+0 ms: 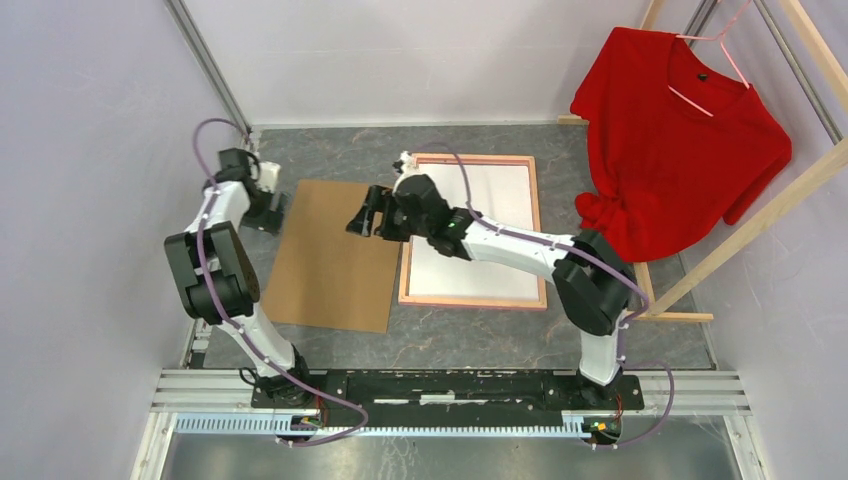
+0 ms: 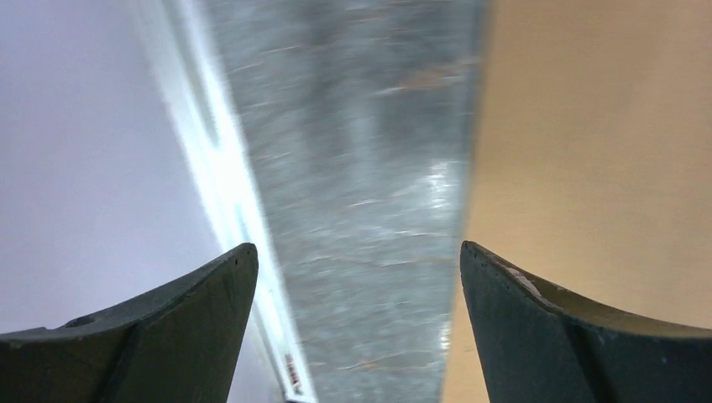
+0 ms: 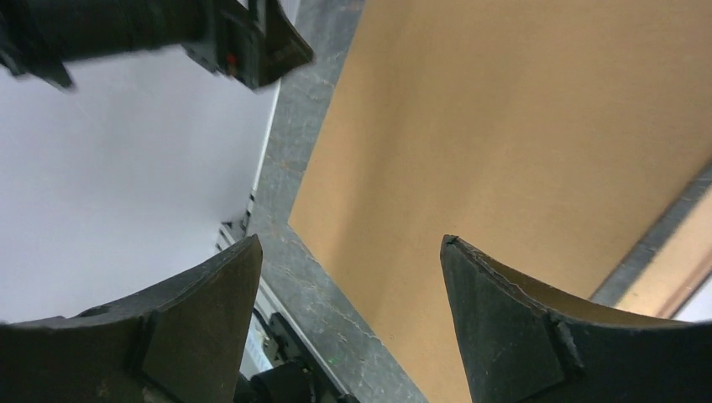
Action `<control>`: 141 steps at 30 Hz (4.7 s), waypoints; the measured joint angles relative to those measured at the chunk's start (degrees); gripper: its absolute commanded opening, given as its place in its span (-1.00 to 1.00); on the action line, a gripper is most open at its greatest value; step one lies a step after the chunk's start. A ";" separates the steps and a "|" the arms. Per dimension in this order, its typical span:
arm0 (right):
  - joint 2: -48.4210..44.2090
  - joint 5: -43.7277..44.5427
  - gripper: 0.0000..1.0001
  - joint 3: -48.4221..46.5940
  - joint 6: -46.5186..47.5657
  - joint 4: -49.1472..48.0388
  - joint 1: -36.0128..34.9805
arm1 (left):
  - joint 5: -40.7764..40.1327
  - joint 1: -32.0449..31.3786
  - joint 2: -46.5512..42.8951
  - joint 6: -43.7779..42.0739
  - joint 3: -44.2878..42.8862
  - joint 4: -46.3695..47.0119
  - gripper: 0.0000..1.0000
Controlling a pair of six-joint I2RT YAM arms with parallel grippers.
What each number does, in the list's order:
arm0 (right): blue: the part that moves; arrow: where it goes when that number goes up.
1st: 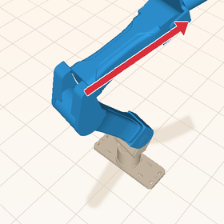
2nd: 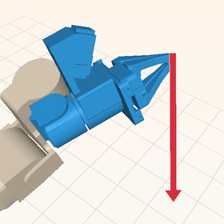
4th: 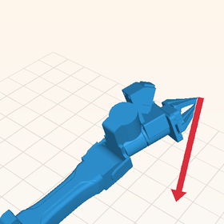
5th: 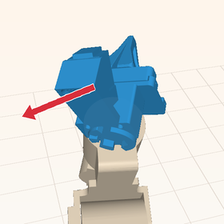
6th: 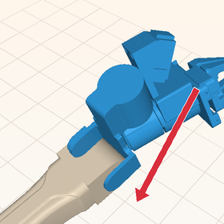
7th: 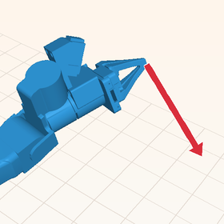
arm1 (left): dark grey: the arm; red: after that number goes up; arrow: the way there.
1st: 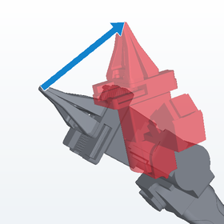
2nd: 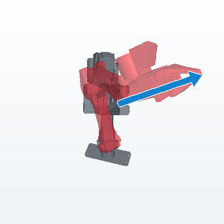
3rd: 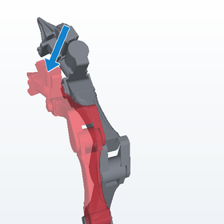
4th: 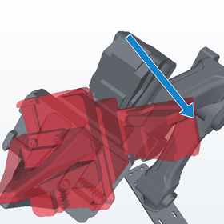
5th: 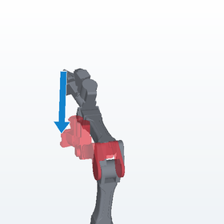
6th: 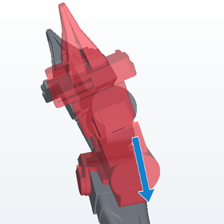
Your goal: Put the photo into the frame
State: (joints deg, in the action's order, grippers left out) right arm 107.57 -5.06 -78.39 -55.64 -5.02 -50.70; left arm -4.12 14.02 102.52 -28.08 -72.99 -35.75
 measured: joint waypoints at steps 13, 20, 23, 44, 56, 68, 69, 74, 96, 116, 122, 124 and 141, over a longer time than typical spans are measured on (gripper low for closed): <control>13.92 5.88 0.74 -9.57 7.30 19.30 -4.59 | -1.75 7.98 1.27 -1.29 3.37 2.16 0.91; 13.97 8.79 0.77 -9.49 7.93 20.59 -4.15 | -0.66 7.67 2.97 -1.27 4.15 3.52 0.91; 13.81 9.60 0.78 -9.01 7.98 20.61 -3.93 | -0.26 7.13 2.97 -1.27 4.31 3.98 0.91; 14.21 5.11 0.81 -8.41 2.12 18.93 -1.86 | -3.45 0.20 2.95 -0.46 5.44 8.00 0.86; 13.88 0.70 0.81 -7.93 -1.03 15.10 -0.28 | -6.78 -0.72 2.78 -0.22 6.88 13.16 0.86; 1.49 -0.44 0.80 5.60 -4.63 5.51 1.40 | -9.38 -6.36 2.08 -0.09 8.15 14.88 0.86; 0.61 -0.35 0.80 6.73 -4.79 4.90 1.90 | -9.38 -7.06 2.08 -0.04 8.15 14.88 0.86; -2.43 -0.02 0.80 10.38 -5.05 4.24 3.58 | -9.42 -10.12 2.08 0.20 8.13 14.82 0.86; -7.76 -1.42 0.75 19.02 3.72 9.77 10.82 | -8.83 -16.65 2.64 3.43 7.04 13.42 0.86; -5.53 -8.48 0.43 21.81 1.49 1.07 13.60 | -8.72 -16.61 2.69 3.48 6.99 13.35 0.86; -4.37 -8.48 0.39 21.73 1.01 0.87 13.60 | -8.66 -16.61 2.69 3.48 6.99 13.35 0.85; -3.76 -8.50 0.38 21.70 0.79 0.74 13.60 | -8.66 -16.61 2.69 3.48 6.97 13.35 0.86; -1.51 -9.75 0.05 21.64 -3.72 -3.93 13.33 | -8.63 -16.61 2.69 3.48 6.99 13.35 0.85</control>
State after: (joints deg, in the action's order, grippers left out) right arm 106.06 -14.81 -56.75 -59.35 -8.95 -37.36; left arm -12.75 -2.59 105.21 -24.60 -66.00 -22.39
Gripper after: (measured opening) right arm 0.588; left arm 0.927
